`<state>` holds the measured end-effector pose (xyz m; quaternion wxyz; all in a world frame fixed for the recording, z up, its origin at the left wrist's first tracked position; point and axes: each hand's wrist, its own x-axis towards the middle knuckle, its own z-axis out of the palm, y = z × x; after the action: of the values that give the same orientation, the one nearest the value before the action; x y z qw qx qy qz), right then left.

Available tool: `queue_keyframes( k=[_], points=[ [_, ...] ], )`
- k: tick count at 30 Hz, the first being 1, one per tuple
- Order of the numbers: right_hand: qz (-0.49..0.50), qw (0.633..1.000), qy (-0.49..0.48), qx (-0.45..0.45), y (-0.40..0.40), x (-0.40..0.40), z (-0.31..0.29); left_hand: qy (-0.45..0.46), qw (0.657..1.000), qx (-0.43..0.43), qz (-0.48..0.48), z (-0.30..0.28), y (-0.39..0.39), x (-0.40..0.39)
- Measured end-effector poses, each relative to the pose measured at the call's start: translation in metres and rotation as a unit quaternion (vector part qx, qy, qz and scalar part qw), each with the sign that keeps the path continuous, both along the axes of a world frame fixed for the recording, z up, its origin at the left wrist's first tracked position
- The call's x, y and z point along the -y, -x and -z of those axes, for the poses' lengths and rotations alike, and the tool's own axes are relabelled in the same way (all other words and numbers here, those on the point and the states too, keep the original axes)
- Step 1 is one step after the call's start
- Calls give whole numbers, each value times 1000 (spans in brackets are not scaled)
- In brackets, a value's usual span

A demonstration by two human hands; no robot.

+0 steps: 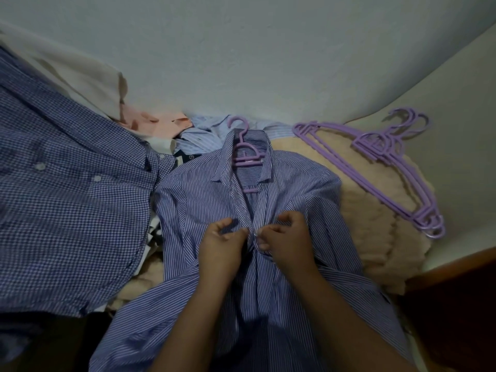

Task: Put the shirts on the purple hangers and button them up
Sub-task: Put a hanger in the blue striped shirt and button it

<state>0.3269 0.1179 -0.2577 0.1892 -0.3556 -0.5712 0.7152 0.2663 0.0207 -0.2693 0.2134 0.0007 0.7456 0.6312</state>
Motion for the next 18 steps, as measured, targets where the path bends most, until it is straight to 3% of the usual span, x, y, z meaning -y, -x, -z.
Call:
queue_keyframes(
  k=[13, 18],
  points=[
    [-12, 998, -63, 22, 0, 0, 11, 37, 995, -48, 78, 13, -3, 3],
    [-29, 993, -112, 26, 0, 4, 20, -8, 998, -47, 34, 18, -5, 5]
  ],
)
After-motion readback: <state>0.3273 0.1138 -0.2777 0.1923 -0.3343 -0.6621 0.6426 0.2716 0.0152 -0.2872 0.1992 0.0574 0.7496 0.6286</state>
